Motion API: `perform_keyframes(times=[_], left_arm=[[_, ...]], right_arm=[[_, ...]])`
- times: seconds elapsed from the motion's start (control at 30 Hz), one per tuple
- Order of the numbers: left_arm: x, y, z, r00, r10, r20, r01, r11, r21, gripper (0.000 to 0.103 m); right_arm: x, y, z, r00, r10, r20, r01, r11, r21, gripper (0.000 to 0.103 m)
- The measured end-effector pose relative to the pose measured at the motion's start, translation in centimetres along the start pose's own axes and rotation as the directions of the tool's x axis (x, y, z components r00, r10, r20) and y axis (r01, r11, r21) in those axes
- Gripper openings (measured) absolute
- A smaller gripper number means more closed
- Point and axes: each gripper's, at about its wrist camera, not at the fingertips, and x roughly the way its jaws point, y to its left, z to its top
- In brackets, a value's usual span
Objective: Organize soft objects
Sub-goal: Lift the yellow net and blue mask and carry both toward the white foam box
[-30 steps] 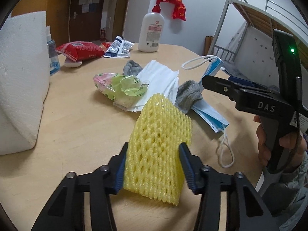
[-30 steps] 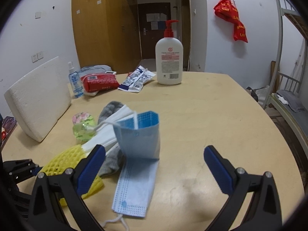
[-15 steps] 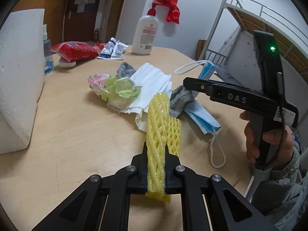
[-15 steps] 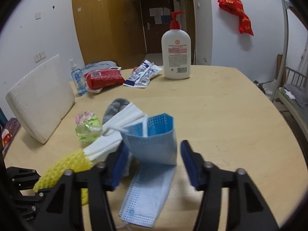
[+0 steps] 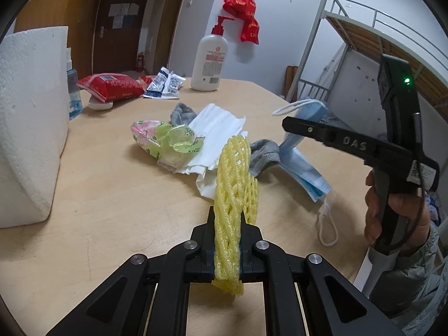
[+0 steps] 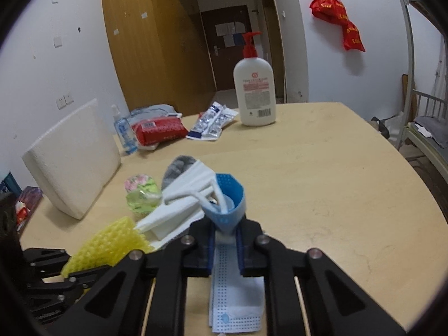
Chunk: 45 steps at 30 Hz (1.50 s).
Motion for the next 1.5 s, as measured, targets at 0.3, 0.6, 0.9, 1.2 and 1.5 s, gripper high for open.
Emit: perform_keyframes(times=[0.3,0.6,0.9,1.2,1.5], left_arm=[[-2.7,-0.2,0.8,0.997,0.009,0.077,-0.009,1.000,-0.003,0.010],[-6.2,-1.5,1.5,0.985,0.069,0.155,-0.072,0.997,0.013,0.010],[-9.8,-2.9,1.4,0.969,0.096,0.227,-0.104,0.994,0.023,0.010],[-13.8,-4.5,0.5,0.947,0.127,0.294,-0.141,0.990,0.028,0.010],[-16.2,-5.8,-0.7,0.931,0.148,0.333,-0.171,0.984,0.041,0.010]], right_arm=[[-2.2,0.7,0.7,0.999,0.015,0.030,-0.015,1.000,-0.011,0.015],[-5.7,1.5,1.0,0.994,0.012,0.109,-0.009,1.000,-0.026,0.015],[-9.7,3.4,1.0,0.983,0.039,0.180,-0.026,0.997,-0.072,0.015],[-13.0,5.2,0.3,0.970,0.066,0.235,-0.040,0.993,-0.113,0.015],[-14.4,6.5,-0.2,0.961,0.093,0.259,-0.058,0.988,-0.141,0.015]])
